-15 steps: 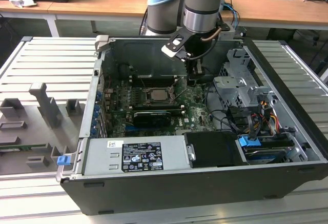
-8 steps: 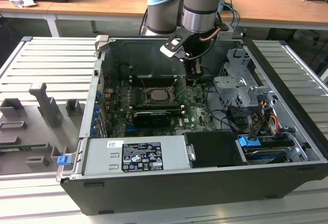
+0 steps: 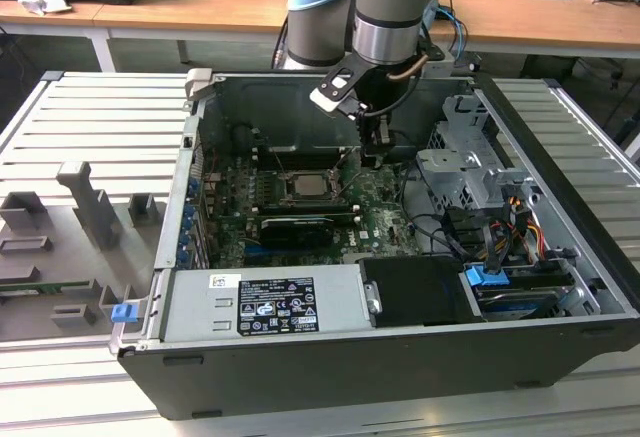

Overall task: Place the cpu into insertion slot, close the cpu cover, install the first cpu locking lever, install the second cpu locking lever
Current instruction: 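Close the cpu cover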

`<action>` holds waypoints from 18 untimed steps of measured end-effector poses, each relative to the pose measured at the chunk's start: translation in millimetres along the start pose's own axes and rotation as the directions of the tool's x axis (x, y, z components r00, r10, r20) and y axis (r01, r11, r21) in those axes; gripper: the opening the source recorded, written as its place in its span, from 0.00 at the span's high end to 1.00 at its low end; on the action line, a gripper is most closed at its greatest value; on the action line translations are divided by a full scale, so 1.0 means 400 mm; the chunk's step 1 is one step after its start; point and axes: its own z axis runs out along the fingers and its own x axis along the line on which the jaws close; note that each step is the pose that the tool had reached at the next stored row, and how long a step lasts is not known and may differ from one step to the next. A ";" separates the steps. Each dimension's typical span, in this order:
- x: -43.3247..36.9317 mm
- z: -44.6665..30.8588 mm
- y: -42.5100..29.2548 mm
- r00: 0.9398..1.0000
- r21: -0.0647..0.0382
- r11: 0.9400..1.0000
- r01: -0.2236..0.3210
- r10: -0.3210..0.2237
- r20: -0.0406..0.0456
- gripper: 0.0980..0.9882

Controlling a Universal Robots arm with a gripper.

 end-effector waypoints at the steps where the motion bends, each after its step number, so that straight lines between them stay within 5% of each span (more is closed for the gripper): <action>1: 0.000 0.000 0.000 1.000 0.000 1.000 0.000 0.000 0.000 0.99; 18: 0.001 0.000 -0.009 1.000 0.000 1.000 0.000 0.000 0.000 0.99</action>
